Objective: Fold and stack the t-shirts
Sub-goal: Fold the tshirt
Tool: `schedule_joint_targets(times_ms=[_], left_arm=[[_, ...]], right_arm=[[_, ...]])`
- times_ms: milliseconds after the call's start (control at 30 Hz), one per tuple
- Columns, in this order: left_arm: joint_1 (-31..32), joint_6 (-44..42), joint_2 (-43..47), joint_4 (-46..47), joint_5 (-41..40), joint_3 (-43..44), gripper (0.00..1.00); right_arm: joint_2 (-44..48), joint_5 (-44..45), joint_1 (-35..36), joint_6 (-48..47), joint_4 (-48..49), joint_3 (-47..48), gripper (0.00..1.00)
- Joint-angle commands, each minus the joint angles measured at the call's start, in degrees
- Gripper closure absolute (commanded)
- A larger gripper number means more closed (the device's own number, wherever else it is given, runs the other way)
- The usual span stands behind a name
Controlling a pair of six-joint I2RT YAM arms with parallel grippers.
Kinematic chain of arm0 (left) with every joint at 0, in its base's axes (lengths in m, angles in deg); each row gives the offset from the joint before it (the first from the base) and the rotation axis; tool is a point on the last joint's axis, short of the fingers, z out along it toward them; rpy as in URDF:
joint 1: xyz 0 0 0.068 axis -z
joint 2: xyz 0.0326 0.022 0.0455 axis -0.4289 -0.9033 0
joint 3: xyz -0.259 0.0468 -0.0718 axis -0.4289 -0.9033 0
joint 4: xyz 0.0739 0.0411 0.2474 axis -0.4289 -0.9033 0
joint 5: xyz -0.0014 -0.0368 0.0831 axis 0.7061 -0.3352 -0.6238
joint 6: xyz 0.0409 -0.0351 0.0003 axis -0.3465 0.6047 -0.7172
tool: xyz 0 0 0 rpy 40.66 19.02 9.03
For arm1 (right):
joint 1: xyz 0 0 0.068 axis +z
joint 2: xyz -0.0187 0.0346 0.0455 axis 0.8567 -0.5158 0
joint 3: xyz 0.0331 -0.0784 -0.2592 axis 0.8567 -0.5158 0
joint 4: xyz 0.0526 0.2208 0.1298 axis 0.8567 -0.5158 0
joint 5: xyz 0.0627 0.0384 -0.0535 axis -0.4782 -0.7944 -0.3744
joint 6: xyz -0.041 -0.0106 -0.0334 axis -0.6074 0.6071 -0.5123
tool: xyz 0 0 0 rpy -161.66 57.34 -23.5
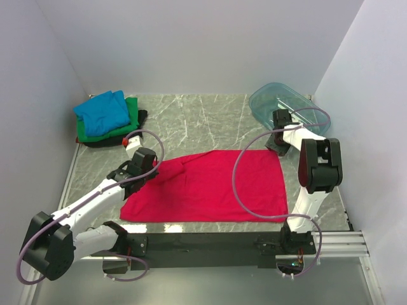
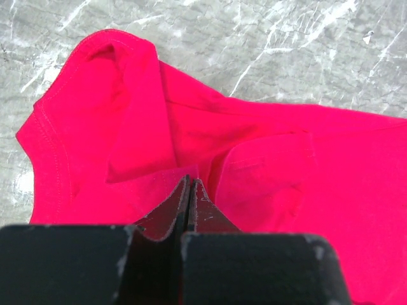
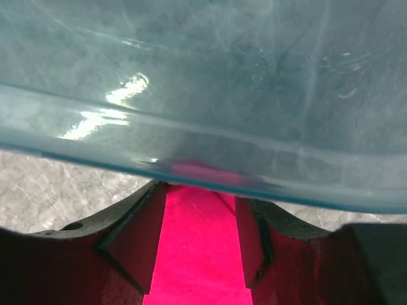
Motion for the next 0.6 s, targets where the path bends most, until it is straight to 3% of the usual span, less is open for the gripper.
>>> schedule_joint_targets(times_ms=[0, 233, 333, 467, 567], left_arm=[[-0.03, -0.49, 1.24, 0.33, 1.09, 1.91, 1.00], [-0.03, -0.67, 0.80, 0.07, 1.18, 1.82, 0.99], [-0.03, -0.40, 1.06, -0.28, 0.91, 1.82, 0.99], [-0.03, -0.23, 1.15, -0.81, 0.12, 1.82, 0.99], [-0.03, 0.91, 1.33, -1.86, -0.58, 1.82, 0.99]], right_arm=[[-0.91, -0.83, -0.71, -0.59, -1.86, 0.99, 0.48], [-3.28, -2.24, -0.71, -1.21, -2.74, 3.36, 0.55], [-3.64, -2.24, -0.71, -1.56, -2.83, 3.37, 0.68], [-1.01, -1.71, -0.71, -2.70, -1.60, 0.82, 1.00], [2.68, -2.59, -0.71, -3.84, -0.46, -2.86, 1.00]])
